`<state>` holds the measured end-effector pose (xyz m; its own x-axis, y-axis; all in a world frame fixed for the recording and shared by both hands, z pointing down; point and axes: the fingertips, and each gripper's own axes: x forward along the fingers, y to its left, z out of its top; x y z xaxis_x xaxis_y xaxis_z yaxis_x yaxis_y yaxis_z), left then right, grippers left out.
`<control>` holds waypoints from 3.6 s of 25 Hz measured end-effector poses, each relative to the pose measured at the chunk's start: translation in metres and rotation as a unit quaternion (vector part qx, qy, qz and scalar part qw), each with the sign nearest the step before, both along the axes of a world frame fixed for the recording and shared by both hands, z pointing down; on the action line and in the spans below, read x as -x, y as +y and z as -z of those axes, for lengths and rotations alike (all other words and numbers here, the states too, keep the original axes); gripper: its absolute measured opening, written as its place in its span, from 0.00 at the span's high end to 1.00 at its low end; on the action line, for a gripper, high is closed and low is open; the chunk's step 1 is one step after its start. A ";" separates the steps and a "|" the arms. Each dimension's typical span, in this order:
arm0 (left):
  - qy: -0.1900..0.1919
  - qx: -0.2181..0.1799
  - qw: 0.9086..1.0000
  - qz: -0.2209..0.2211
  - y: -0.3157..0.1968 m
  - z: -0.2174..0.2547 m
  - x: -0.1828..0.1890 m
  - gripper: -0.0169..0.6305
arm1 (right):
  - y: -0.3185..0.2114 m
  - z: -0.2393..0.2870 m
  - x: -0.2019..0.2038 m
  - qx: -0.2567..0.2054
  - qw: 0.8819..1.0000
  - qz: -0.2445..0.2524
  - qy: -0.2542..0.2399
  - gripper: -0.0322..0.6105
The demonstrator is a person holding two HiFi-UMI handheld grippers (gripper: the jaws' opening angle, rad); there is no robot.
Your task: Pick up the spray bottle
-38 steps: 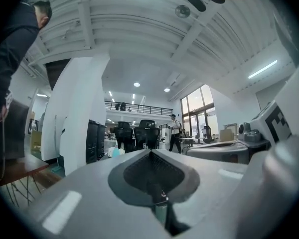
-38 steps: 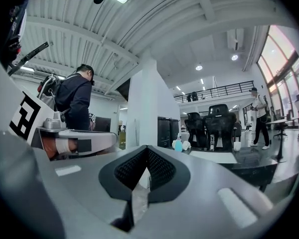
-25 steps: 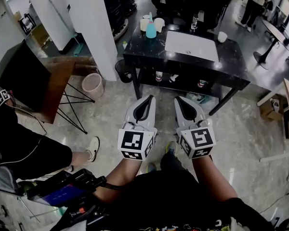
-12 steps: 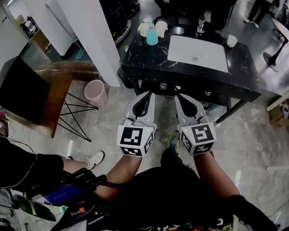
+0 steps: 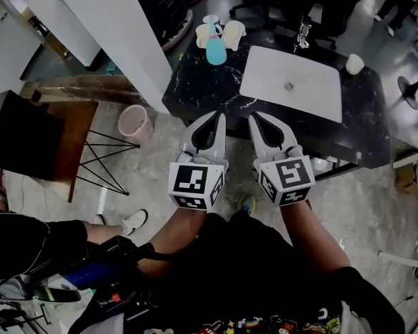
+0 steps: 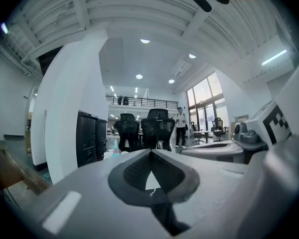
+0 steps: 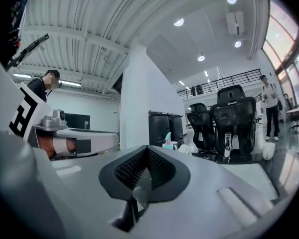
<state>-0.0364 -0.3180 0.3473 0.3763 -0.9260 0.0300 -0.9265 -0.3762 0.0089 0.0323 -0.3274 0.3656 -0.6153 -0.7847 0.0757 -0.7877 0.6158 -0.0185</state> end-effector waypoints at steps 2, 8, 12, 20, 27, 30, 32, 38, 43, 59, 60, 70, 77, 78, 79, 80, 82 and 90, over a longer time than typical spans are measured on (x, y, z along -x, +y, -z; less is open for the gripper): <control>-0.001 0.013 1.000 0.006 -0.019 -0.004 -0.001 0.97 | -0.019 -0.001 -0.004 0.010 1.000 0.000 -0.004 0.91; -0.010 0.022 1.000 0.016 -0.078 -0.008 0.005 0.97 | -0.072 -0.002 -0.005 0.023 1.000 -0.009 -0.016 0.91; -0.006 0.017 1.000 0.023 -0.116 -0.010 0.019 0.97 | -0.105 0.000 0.004 0.021 0.999 -0.024 -0.007 0.91; -0.003 0.008 0.999 0.034 -0.200 -0.024 0.037 0.94 | -0.159 -0.006 0.029 0.024 0.999 -0.042 0.009 0.91; -0.034 0.015 0.997 0.073 -0.278 -0.055 0.056 0.79 | -0.201 -0.027 0.037 0.049 0.997 -0.053 0.005 0.91; -0.051 0.014 0.995 0.088 -0.305 -0.064 0.059 0.73 | -0.219 -0.035 0.038 0.055 0.997 -0.057 -0.004 0.91; -0.050 0.018 0.994 0.092 -0.320 -0.069 0.059 0.73 | -0.232 -0.040 0.039 0.056 0.997 -0.059 -0.008 0.91; -0.059 0.029 0.993 0.097 -0.355 -0.082 0.060 0.69 | -0.275 -0.060 0.037 0.069 0.995 -0.069 -0.020 0.91; -0.089 0.031 0.990 0.109 -0.382 -0.087 0.065 0.67 | -0.302 -0.068 0.039 0.076 0.994 -0.072 -0.023 0.91; -0.081 0.039 0.991 0.098 -0.403 -0.083 0.062 0.75 | -0.314 -0.070 0.033 0.074 0.994 -0.071 -0.030 0.91; -0.080 0.036 0.992 0.095 -0.400 -0.080 0.061 0.75 | -0.313 -0.069 0.032 0.073 0.994 -0.072 -0.030 0.91; -0.062 0.014 0.997 0.048 -0.336 -0.042 0.041 0.75 | -0.284 -0.037 0.022 0.046 0.996 -0.069 -0.028 0.91; -0.048 0.001 0.999 0.015 -0.271 -0.026 0.021 0.75 | -0.249 -0.020 0.009 0.030 0.997 -0.065 -0.030 0.91; -0.046 0.001 0.999 0.012 -0.262 -0.024 0.019 0.75 | -0.244 -0.018 0.006 0.028 0.997 -0.065 -0.031 0.91; -0.046 -0.001 0.999 0.009 -0.253 -0.022 0.017 0.75 | -0.238 -0.016 0.004 0.027 0.997 -0.065 -0.032 0.91; -0.047 -0.003 0.999 0.007 -0.245 -0.020 0.015 0.75 | -0.233 -0.014 0.002 0.026 0.997 -0.065 -0.033 0.91; -0.051 -0.005 0.999 0.005 -0.229 -0.018 0.013 0.75 | -0.223 -0.010 -0.002 0.023 0.997 -0.062 -0.033 0.91; -0.039 -0.008 0.999 0.011 -0.187 -0.006 0.003 0.75 | -0.186 -0.001 -0.010 0.009 0.999 -0.047 -0.012 0.92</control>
